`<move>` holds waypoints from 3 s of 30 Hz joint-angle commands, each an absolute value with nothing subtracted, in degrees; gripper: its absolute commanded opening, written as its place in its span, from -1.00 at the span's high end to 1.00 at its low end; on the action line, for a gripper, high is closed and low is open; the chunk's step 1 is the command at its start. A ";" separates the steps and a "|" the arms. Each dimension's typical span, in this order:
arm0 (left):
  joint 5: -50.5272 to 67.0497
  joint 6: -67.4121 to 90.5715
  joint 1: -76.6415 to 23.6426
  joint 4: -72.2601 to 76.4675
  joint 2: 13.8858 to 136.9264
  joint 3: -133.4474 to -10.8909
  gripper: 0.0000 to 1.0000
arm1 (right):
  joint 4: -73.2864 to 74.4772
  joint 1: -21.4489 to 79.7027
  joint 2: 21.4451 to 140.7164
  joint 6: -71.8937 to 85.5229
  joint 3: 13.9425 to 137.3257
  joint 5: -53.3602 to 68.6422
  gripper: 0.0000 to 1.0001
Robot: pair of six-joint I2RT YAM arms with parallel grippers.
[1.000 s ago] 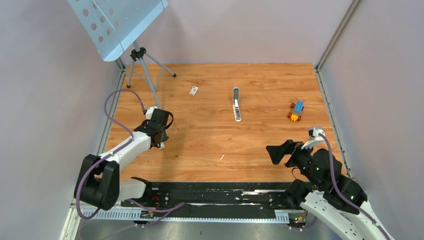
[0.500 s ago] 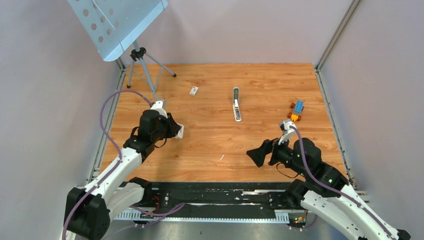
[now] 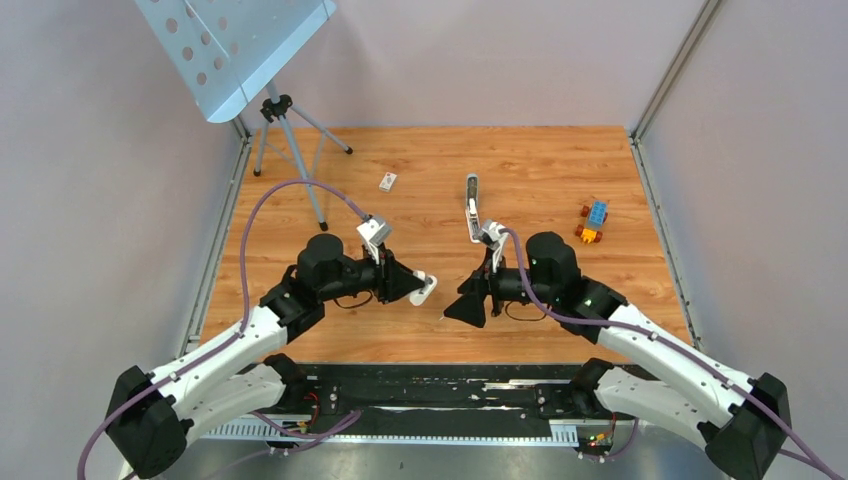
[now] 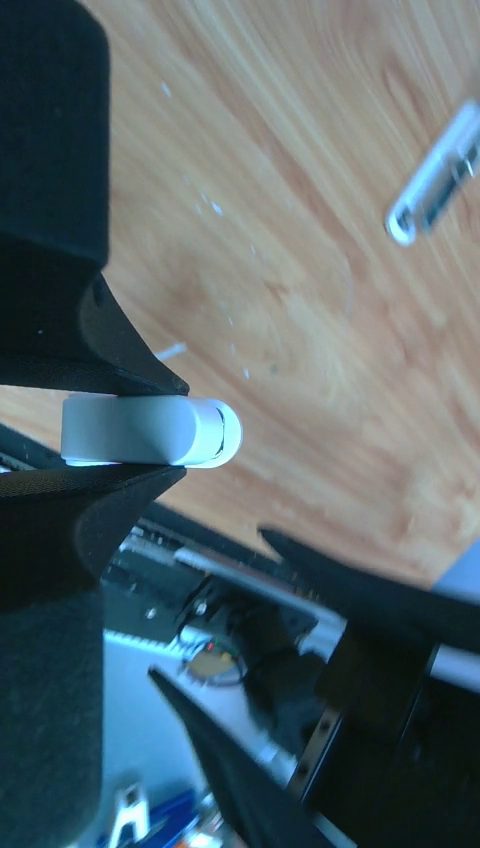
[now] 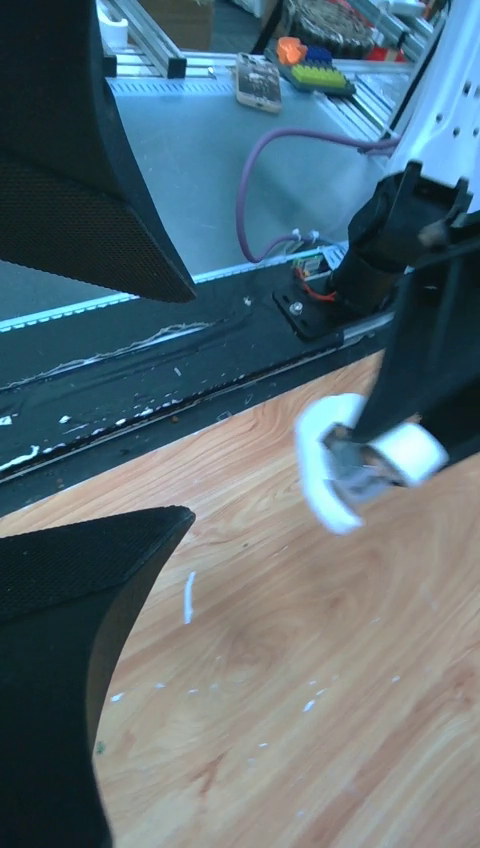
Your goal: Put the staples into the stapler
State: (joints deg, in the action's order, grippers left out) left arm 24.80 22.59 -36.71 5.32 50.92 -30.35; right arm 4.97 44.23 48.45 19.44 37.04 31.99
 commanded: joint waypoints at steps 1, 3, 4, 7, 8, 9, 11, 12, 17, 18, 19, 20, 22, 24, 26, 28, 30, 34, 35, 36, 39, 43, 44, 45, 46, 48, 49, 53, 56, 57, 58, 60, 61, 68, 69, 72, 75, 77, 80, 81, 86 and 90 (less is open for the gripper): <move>33.77 22.58 -40.33 11.44 51.14 -33.23 1.00 | -1.13 44.49 50.78 14.13 42.54 40.83 -0.55; 36.78 23.33 -40.74 12.71 51.05 -33.23 1.00 | -1.11 44.56 50.76 12.31 43.24 42.82 -0.64; 37.95 23.45 -40.84 13.05 50.90 -33.22 1.00 | -0.71 44.53 50.67 11.43 43.61 43.60 -0.65; 39.76 23.21 -41.16 13.17 50.15 -33.17 1.00 | 2.09 44.48 50.73 8.96 45.06 45.45 -0.63; 39.73 23.30 -41.26 13.04 50.09 -33.14 1.00 | 2.94 44.48 50.98 8.26 45.41 45.92 -0.63; 40.19 23.44 -41.37 13.16 50.04 -33.19 1.00 | 3.63 44.47 51.28 7.36 45.82 46.86 -0.64; 41.69 23.63 -41.76 13.53 50.36 -33.27 1.00 | 5.70 44.50 52.10 5.84 47.05 47.13 -0.65; 42.27 23.68 -41.95 13.75 50.54 -33.27 1.00 | 6.54 44.48 52.50 5.29 47.76 47.15 -0.65; 44.37 26.22 -42.70 18.60 50.97 -31.64 1.00 | 7.92 44.47 53.78 3.41 49.03 48.73 -0.53; 44.88 26.89 -42.71 19.83 51.01 -31.33 1.00 | 8.14 44.52 53.99 3.07 49.00 48.70 -0.47; 45.64 27.45 -42.76 20.95 51.06 -31.14 1.00 | 8.18 44.49 54.11 2.78 48.87 48.74 -0.41; 46.25 28.03 -42.82 21.75 51.17 -31.02 1.00 | 8.24 44.52 54.28 2.70 48.75 48.95 -0.39; 46.63 28.54 -42.80 22.48 51.39 -31.12 1.00 | 8.29 44.48 54.64 2.67 48.81 49.63 -0.37; 46.53 28.48 -42.85 22.60 51.49 -31.28 1.00 | 8.28 44.54 55.16 2.65 49.02 50.31 -0.33; 46.75 28.91 -42.89 23.75 51.72 -31.19 1.00 | 7.89 44.63 55.61 2.66 48.97 50.87 -0.27; 46.84 29.57 -42.89 24.64 51.97 -31.01 1.00 | 7.49 44.64 55.97 2.91 48.87 50.84 -0.18; 46.74 29.74 -42.89 24.87 52.10 -30.93 1.00 | 6.88 44.73 56.34 3.27 48.59 50.80 -0.06; 46.49 29.55 -42.91 24.68 51.93 -30.85 1.00 | 3.83 44.66 56.51 4.87 47.20 51.90 0.08; 46.50 29.40 -42.94 24.64 51.86 -30.79 1.00 | 2.82 44.70 56.44 5.48 46.89 52.31 0.08; 46.67 29.24 -42.90 24.54 51.81 -30.79 1.00 | 1.82 44.68 56.41 6.07 46.66 52.78 0.08; 46.86 29.14 -42.89 24.37 52.01 -30.80 1.00 | 0.85 44.66 56.72 6.84 46.66 53.28 0.06; 46.76 28.58 -42.89 23.40 52.24 -30.95 1.00 | 1.51 44.77 57.33 6.78 46.90 53.18 0.33; 46.63 28.44 -42.89 23.24 52.14 -30.99 1.00 | 1.80 44.75 57.28 6.58 46.93 53.10 0.42; 46.25 28.21 -42.89 22.89 51.99 -31.11 1.00 | 2.19 44.76 57.24 6.40 46.93 53.04 0.47; 45.68 27.88 -42.89 22.41 51.60 -31.11 1.00 | 2.65 44.77 57.11 6.14 46.87 52.82 0.48; 44.71 26.99 -42.83 21.35 50.63 -31.32 1.00 | 3.54 44.78 56.75 5.47 46.74 52.65 0.49; 44.21 26.41 -42.85 20.68 50.10 -31.52 1.00 | 3.96 44.73 56.65 5.19 46.69 52.79 0.51; 41.68 24.19 -42.72 17.13 48.19 -32.70 1.00 | 5.27 44.70 55.69 4.47 46.47 51.99 0.58; 39.60 24.44 -42.31 16.19 47.02 -32.82 1.00 | 5.19 44.70 54.48 4.70 45.62 51.28 0.58; 38.91 24.70 -42.16 16.25 46.71 -32.81 1.00 | 4.90 44.70 54.31 5.00 45.29 51.25 0.59; 38.12 24.94 -42.11 16.26 46.32 -32.82 1.00 | 4.42 44.70 54.04 5.35 44.90 51.47 0.59; 36.41 25.56 -41.95 16.37 45.51 -32.76 1.00 | 3.02 44.65 53.83 6.19 43.98 52.34 0.61; 35.67 25.99 -41.93 16.78 45.02 -32.62 1.00 | 2.32 44.69 53.81 6.75 43.42 52.74 0.62; 30.40 28.30 -41.71 21.30 45.54 -32.10 1.00 | -2.85 44.76 53.96 10.69 39.68 54.03 0.62; 29.67 28.44 -41.62 21.46 45.58 -32.06 1.00 | -3.08 44.76 53.86 11.05 39.44 54.05 0.63; 27.33 29.56 -41.40 23.10 45.32 -31.36 1.00 | -3.51 44.76 53.42 12.13 38.76 53.21 0.71; 25.40 30.88 -41.25 25.37 45.41 -30.41 1.00 | -7.22 44.74 52.91 14.80 36.97 53.55 0.71; 24.58 31.38 -41.26 26.51 45.55 -29.87 1.00 | -9.11 44.77 52.88 15.80 36.13 53.93 0.70; 23.01 32.44 -41.22 28.16 45.45 -28.86 1.00 | -9.55 44.85 53.25 16.72 36.08 53.35 0.70; 22.72 32.92 -41.22 29.00 45.39 -28.43 1.00 | -10.17 44.84 53.41 17.43 35.89 53.12 0.70; 20.99 34.71 -41.22 32.29 45.53 -26.86 1.00 | -15.92 44.84 53.23 22.10 33.32 49.50 0.66; 19.14 37.49 -41.22 38.45 45.88 -24.51 1.00 | -23.74 44.86 53.63 29.04 29.92 44.80 0.64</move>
